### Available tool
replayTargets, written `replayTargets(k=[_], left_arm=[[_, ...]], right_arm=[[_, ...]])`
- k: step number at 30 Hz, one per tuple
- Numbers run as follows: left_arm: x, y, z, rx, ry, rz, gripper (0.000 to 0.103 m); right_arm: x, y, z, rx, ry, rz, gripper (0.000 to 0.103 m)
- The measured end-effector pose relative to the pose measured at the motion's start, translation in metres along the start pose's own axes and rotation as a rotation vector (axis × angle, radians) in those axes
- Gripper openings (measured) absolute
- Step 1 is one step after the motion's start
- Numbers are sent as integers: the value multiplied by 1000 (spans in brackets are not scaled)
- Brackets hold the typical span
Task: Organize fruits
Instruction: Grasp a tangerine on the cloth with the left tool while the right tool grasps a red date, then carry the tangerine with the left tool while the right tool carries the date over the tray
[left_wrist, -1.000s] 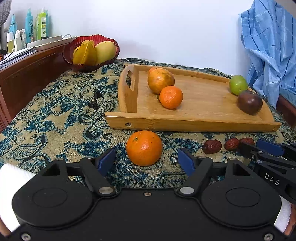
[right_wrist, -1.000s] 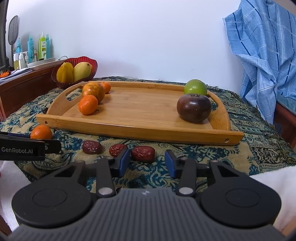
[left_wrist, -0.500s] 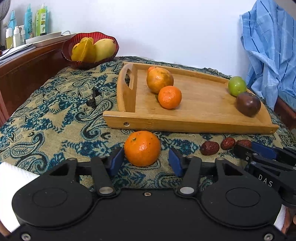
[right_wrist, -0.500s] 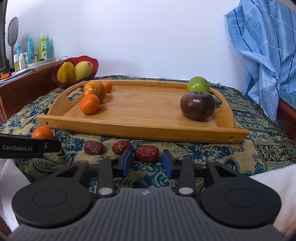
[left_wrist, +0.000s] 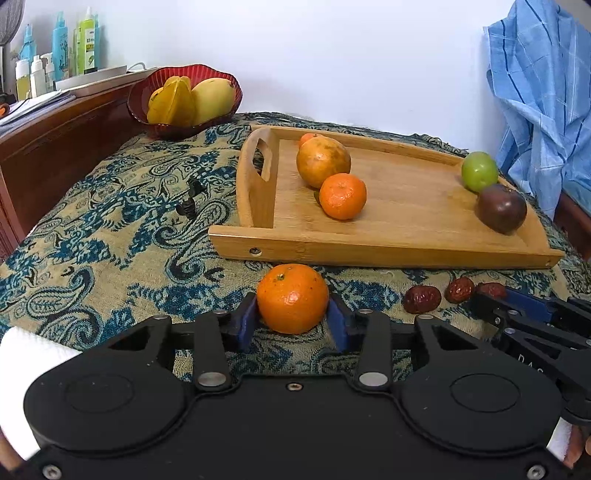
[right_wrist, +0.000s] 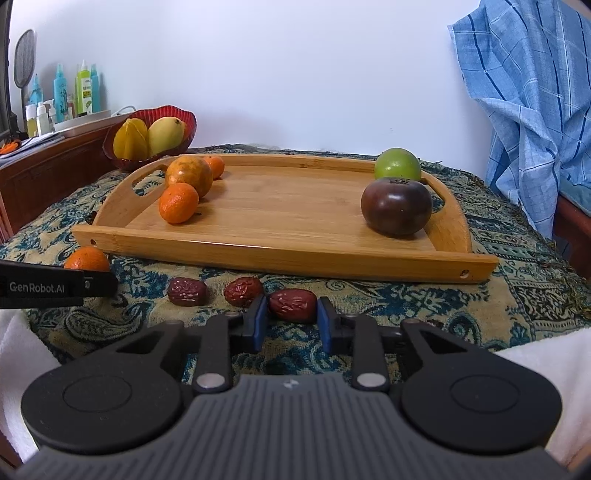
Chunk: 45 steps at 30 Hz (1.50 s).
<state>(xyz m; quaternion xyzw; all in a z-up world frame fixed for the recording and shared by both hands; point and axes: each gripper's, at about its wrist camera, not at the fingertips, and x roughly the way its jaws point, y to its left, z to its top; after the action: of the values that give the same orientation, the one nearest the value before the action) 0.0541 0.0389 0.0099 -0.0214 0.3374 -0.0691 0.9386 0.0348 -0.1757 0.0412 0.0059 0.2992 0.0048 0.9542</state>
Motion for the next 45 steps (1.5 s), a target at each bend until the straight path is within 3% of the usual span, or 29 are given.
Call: replayTargets(k=[23,36,45], left_arm=[[-16,-45,25,82,-45,-61,38],[6,-64,94,92,-74,-99,38],[52,-78,139,102,-50,-125,38]], right_arm=[[-9,-23,20,94,-36,23,33],[17,-53,88,130,-100,76,33],[66,-70,119,152,-28,111,33]])
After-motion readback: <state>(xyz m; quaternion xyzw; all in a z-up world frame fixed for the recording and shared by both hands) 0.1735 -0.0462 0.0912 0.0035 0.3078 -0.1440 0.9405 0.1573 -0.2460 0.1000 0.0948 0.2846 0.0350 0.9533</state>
